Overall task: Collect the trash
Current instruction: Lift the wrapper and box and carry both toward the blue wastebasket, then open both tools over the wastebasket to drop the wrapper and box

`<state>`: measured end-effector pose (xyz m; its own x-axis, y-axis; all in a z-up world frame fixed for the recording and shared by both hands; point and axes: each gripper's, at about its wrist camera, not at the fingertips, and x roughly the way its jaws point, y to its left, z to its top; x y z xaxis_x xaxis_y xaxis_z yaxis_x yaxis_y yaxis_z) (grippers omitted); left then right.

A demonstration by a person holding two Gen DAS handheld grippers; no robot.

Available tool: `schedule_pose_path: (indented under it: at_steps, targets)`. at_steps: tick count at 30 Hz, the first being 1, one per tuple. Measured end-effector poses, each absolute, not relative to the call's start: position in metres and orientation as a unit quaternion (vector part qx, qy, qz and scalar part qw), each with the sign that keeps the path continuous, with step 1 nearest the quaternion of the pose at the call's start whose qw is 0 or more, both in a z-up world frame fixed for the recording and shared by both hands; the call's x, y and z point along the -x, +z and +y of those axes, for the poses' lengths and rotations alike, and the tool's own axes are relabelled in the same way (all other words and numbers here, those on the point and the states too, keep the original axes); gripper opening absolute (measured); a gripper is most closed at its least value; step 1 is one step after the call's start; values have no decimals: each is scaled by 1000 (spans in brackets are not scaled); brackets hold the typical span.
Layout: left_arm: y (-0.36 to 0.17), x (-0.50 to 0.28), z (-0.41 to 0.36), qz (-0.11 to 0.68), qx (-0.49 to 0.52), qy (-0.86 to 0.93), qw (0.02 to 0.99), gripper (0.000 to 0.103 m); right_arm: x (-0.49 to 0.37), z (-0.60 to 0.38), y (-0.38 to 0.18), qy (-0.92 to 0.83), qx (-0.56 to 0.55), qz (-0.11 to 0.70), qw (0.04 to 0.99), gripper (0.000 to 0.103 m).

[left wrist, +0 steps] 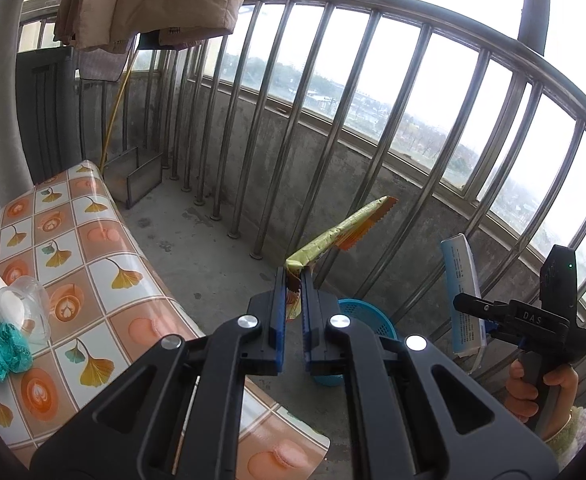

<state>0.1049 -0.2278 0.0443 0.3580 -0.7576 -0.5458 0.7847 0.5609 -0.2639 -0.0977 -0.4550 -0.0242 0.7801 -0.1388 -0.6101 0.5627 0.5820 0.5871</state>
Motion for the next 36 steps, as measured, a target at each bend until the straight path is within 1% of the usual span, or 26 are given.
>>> schedule_pose_path:
  at_steps: [13,21,25,33,36]
  targets:
    - [36,-88,-260,325,-35,-484,812,5,127,-480,-43,-228,-437,249,834,70]
    - [16,-83,-287,356,-37,-508,784,5,161,-500,-69,-254,-485,238,802,70]
    - [-3,-73,-315,375,-59,-520,765,5,176,-513,-93,-259,-522,231,779,70]
    - [-53,-77,-399,456,-80,-517,720,5,168,-556,-149,-229,-609,226,725,70]
    - [-69,-87,-443,476,-93,-505,713,5,154,-587,-171,-223,-637,208,708,73]
